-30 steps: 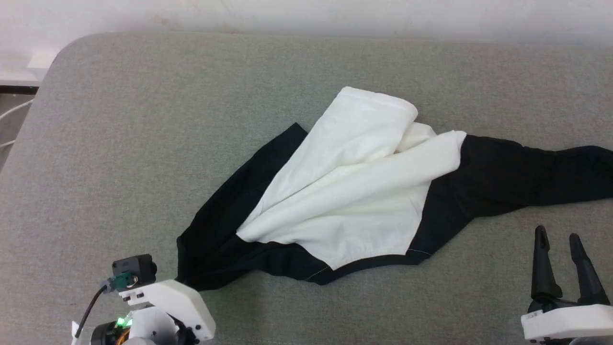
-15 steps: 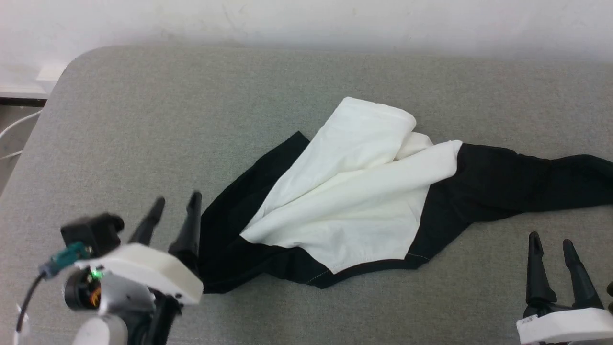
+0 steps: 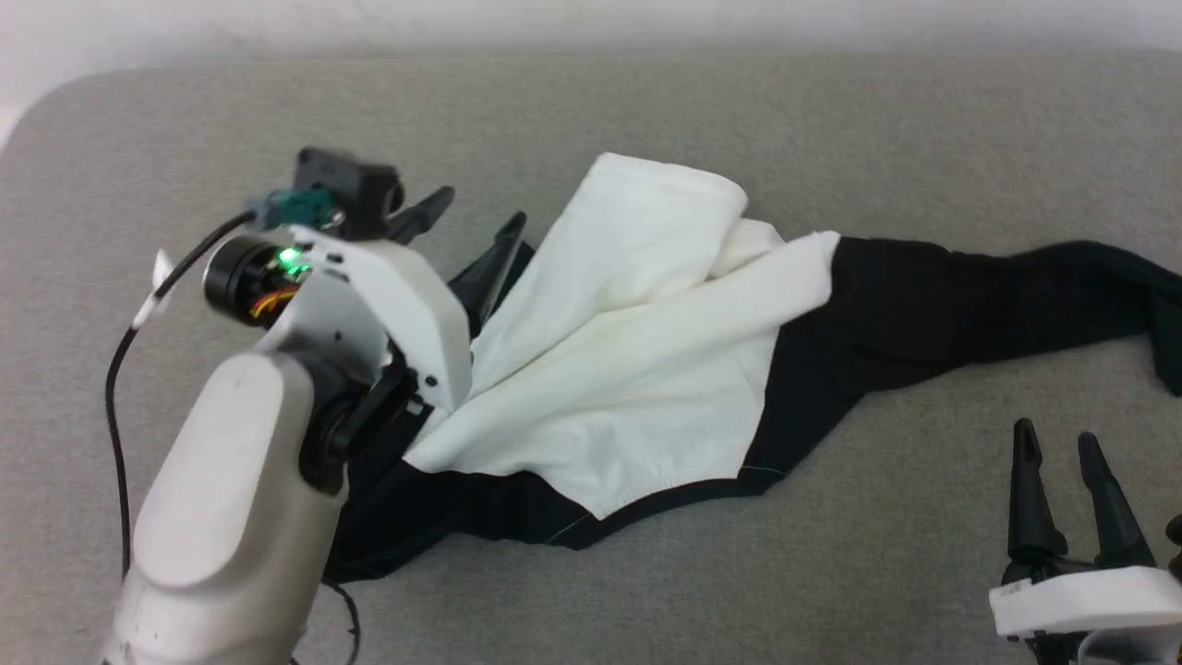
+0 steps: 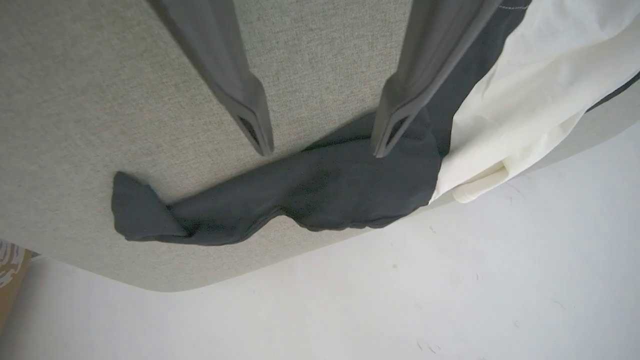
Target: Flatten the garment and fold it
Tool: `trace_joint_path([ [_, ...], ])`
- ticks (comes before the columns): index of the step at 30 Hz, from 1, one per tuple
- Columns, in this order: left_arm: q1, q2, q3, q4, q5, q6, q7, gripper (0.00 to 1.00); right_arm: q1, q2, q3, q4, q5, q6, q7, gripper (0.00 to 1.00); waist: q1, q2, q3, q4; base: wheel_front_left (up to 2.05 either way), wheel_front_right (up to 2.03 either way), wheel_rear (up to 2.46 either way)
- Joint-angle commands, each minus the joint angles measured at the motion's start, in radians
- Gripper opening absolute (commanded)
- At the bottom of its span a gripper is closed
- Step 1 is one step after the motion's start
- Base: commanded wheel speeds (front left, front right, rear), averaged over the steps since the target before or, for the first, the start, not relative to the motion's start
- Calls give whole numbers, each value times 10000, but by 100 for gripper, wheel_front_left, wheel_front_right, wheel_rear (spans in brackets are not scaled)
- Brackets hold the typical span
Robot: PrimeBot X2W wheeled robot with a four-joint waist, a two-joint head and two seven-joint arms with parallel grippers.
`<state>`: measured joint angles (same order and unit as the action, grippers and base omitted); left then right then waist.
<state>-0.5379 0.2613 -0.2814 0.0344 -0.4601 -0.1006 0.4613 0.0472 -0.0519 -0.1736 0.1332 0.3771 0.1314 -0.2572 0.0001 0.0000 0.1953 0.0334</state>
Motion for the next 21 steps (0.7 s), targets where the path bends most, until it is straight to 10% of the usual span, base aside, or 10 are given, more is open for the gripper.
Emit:
trace_joint_path([
  [1, -436, 190, -308, 391, -268, -159, 356, 100, -211, 16, 34, -5, 77, -7, -45, 100, -1, 0, 493, -497, 0, 0, 0],
  [11, -1793, 1158, -2370, 1645, -2107, -297, 2061, 100, -664, 16, 202, 33, 288, -7, -45, 100, -1, 0, 1300, -1153, 0, 0, 0],
  [21, -2469, 1944, -2980, 2553, -1637, -299, 1410, 100, -903, 16, 266, -35, 389, -7, -45, 100, -1, 0, 1795, -1500, 0, 0, 0],
])
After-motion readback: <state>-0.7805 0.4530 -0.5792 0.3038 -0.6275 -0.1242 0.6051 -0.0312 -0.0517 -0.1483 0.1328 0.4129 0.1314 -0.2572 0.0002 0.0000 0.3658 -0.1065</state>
